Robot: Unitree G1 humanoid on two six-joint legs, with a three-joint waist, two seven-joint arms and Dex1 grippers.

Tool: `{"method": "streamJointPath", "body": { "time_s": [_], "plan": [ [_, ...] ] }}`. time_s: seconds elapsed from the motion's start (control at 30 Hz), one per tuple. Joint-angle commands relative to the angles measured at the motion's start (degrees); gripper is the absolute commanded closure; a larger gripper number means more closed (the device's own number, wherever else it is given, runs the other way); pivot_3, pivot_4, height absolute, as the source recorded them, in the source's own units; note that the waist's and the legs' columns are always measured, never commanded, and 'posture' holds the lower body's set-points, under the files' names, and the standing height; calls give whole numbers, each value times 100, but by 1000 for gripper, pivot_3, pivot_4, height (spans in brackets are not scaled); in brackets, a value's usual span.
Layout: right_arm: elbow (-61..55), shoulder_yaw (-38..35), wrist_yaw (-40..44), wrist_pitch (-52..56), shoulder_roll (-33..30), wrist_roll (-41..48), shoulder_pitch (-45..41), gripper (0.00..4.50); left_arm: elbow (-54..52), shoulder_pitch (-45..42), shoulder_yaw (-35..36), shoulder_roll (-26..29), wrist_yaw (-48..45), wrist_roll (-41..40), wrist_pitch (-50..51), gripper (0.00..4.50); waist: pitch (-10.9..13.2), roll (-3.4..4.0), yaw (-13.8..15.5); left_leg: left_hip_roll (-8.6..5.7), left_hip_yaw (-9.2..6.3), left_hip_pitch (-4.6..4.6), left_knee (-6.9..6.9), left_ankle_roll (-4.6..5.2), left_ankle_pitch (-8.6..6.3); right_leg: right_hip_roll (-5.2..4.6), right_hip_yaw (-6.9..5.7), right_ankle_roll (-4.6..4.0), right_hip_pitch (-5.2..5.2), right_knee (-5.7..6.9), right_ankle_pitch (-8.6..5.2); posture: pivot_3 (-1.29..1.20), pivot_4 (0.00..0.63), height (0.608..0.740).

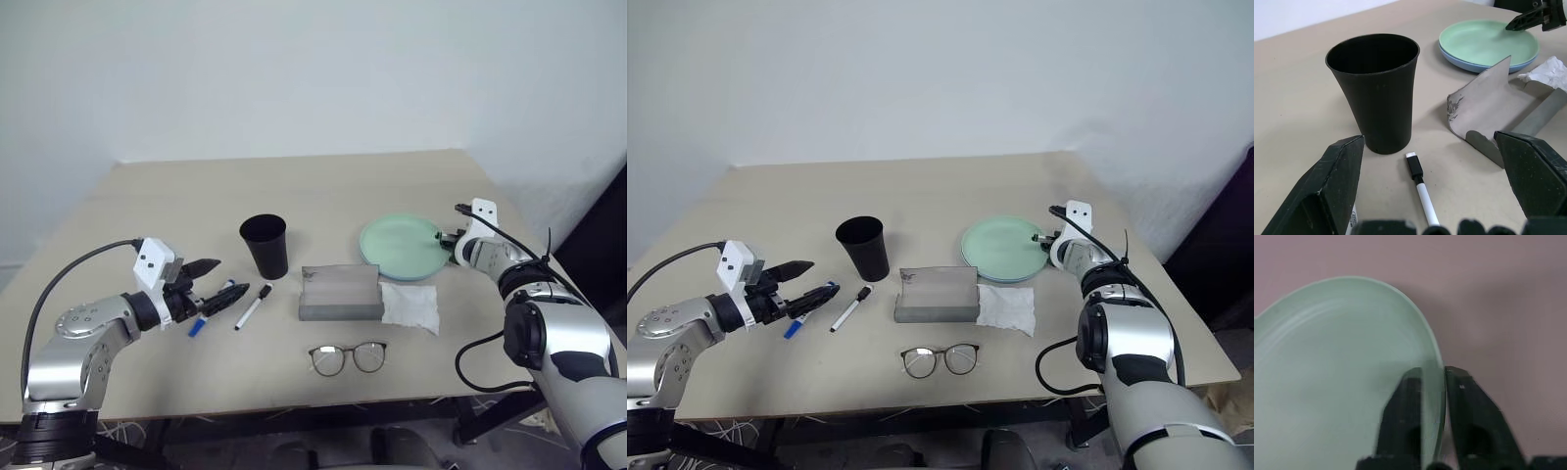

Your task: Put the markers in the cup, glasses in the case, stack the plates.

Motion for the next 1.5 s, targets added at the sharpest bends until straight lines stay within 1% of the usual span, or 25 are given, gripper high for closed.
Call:
{"method": "streamJointPath", "body": {
  "time_s": [0.03,0.1,0.2,0.27,0.33,0.37,0.43,0.53,0.63,0.7,0.8,0.9,0.97,1.03,1.13,1.33,1.5],
  "plan": [
    [-299,16,240,-33,-157,-19,-118,2451,-78,-152,89,39,-26,-87,-43,0,0,0,-2,-1,0,-1,0,0,0,0,0,0,0,0,0,0,0,726],
    [-586,247,964,-151,-386,-137,-81,1796,-109,-169,112,32,-43,-122,-40,0,1,1,2,-1,0,-1,0,0,0,0,1,0,0,-1,0,0,0,726],
    [-1077,503,1823,-204,-696,-199,98,1796,-154,-123,144,72,-118,-176,-30,0,2,3,13,-7,-10,3,2,1,0,0,4,1,0,-1,0,0,0,726],
    [-1823,683,2732,-38,-994,-88,473,1796,-200,-25,148,131,-263,-216,-67,0,-1,-1,20,-8,-14,3,3,0,0,0,4,1,0,-1,-1,0,0,726],
    [-2951,855,3634,372,-1348,164,1049,1796,-293,50,175,187,-477,-337,-60,0,-3,-4,39,-8,-20,2,1,1,-1,0,3,5,4,0,-4,0,0,726],
    [-3495,899,3942,586,-1510,295,1333,1796,-357,77,203,214,-601,-436,-47,0,-3,-4,42,-8,-26,1,1,0,-2,0,2,6,4,1,-5,0,0,726],
    [-4171,917,4194,883,-1678,453,1680,1796,-423,108,235,245,-733,-543,-37,0,-2,-4,40,-10,-32,2,0,-2,-3,0,0,7,3,3,-6,0,0,726],
    [-5051,949,4708,1187,-2028,673,2388,1796,-573,185,301,448,-1154,-728,-65,0,-1,-3,36,-4,-21,-1,0,-18,-12,-1,-3,6,3,5,-7,0,0,726],
    [-5531,1071,4950,1126,-2207,690,2891,1796,-602,287,334,615,-1461,-753,-193,0,2,0,36,3,-16,3,1,-25,-16,-4,-16,32,2,0,-24,0,0,726],
    [-5691,1134,5018,1108,-2254,702,3077,1796,-593,301,355,649,-1533,-772,-225,0,3,1,39,8,-7,3,2,-26,-16,-10,-26,46,0,-8,-34,0,0,726],
    [-5664,1260,4916,995,-2095,648,3251,1796,-538,246,353,675,-1611,-731,-278,0,7,3,38,20,-2,-7,21,-26,-17,-14,-52,55,-4,-27,-40,0,0,726],
    [-5429,1382,4656,884,-1905,520,3223,1796,-500,191,322,660,-1613,-671,-342,0,17,27,39,52,-5,-27,39,-26,-17,-18,-123,56,-1,-80,-40,0,0,726],
    [-5279,1434,4543,815,-1747,485,3185,1796,-494,174,304,651,-1611,-668,-349,0,23,36,39,107,3,-72,48,-26,-17,-19,-207,56,-14,-131,-40,0,0,726],
    [-5108,1495,4451,757,-1584,460,3123,1796,-477,152,288,647,-1605,-669,-345,0,22,35,40,132,6,-104,75,-26,-17,-22,-251,56,-35,-133,-40,0,0,726],
    [-4674,1576,4271,522,-1346,311,2980,1796,-485,138,272,630,-1573,-665,-340,0,24,38,43,151,9,-123,77,-27,-18,-25,-302,56,-64,-137,-40,0,0,726],
    [-4037,1656,4283,162,-923,259,2693,1796,-523,149,227,564,-1470,-646,-329,0,25,40,40,164,-5,-117,69,-27,-18,-20,-360,56,-86,-139,-39,0,0,726],
    [-3682,1614,4345,121,-668,316,2449,1796,-520,169,201,537,-1399,-632,-323,0,26,41,39,163,-18,-105,72,-27,-17,-21,-390,57,-93,-143,-39,0,0,726]
  ]
}}
